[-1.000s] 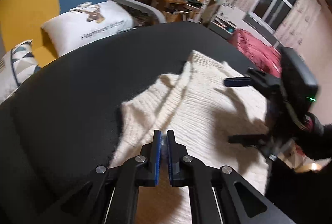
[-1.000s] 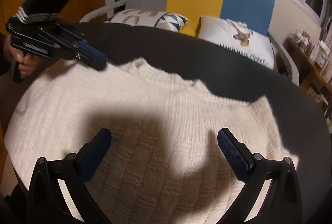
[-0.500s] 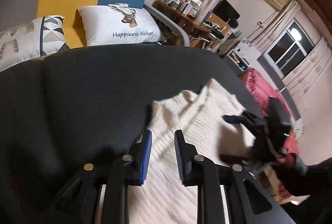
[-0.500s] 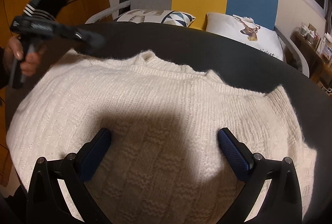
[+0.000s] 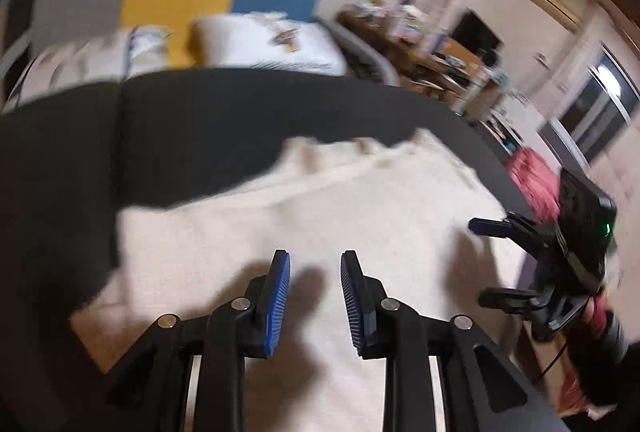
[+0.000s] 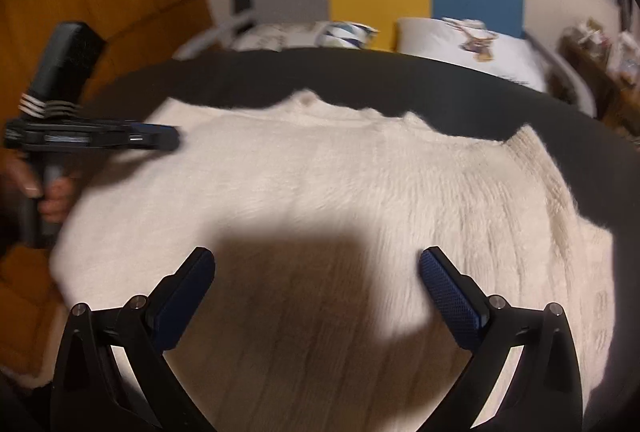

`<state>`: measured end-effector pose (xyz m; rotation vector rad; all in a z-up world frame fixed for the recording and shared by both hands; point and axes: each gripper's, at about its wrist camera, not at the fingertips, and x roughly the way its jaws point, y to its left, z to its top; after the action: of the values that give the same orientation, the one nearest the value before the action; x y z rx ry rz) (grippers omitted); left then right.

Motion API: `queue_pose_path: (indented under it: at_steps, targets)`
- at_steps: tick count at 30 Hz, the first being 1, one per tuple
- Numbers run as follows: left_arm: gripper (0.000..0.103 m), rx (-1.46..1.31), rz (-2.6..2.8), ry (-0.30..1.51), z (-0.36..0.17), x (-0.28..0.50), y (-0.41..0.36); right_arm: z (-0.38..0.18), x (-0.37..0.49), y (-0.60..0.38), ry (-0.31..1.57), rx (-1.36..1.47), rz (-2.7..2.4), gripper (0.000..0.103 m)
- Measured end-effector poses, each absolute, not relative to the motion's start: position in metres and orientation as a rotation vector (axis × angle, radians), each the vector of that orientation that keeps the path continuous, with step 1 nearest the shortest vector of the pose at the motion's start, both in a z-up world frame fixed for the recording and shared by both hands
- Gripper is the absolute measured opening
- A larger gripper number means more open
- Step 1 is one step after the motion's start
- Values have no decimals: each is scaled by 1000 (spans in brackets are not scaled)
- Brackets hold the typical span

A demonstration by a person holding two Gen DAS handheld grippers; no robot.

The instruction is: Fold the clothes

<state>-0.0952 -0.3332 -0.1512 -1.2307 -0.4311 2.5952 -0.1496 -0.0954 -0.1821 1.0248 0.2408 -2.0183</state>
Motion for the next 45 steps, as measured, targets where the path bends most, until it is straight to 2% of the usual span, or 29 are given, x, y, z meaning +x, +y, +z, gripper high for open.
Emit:
queue_pose_path:
  at_steps: [4,8,12,16,20,27,29,32,35,38,42,45]
  targets:
    - [27,-1122,2521,-221,-132,-101,-264,-167,-146,-11,39,1033,-1797,103]
    - [27,-1046,2426,-152,-128,-119,-210,-155,-159,87,-63,1068,-1718,103]
    - [27,-1067,2328,-125,-138,-144,-166,-158,-194,140,-72,1133,-1742,103]
    - [27,-1148,2254,-98,-160,-161,-147,-178,-225,138,-112,1166,-1601,103]
    - [27,-1214,2185,-58,-177,-164,-142,-198,-236,115,-63,1204,-1445,103]
    - [26,-1238,2108,-46,-192,-157,-147,-201,-233,91,-57,1203,-1189,103]
    - [23,-1256,2089,-5,-193,-154,-149,-202,-228,85,-50,1225,-1100,103]
    - [20,-1279,2063,65,-193,-147,-147,-183,-203,67,75,1214,-954,103]
    - [22,-1274,2070,101,-186,-148,-137,-185,-175,52,336,1270,-951,103]
    - [24,-1176,2037,102,-171,-152,-114,-199,-177,53,345,1312,-967,103]
    - [25,-1067,1969,136,-162,-163,-78,-190,-199,61,170,1275,-1066,103]
    - [25,-1085,1952,149,-177,-178,-63,-190,-202,59,123,1247,-1069,103]
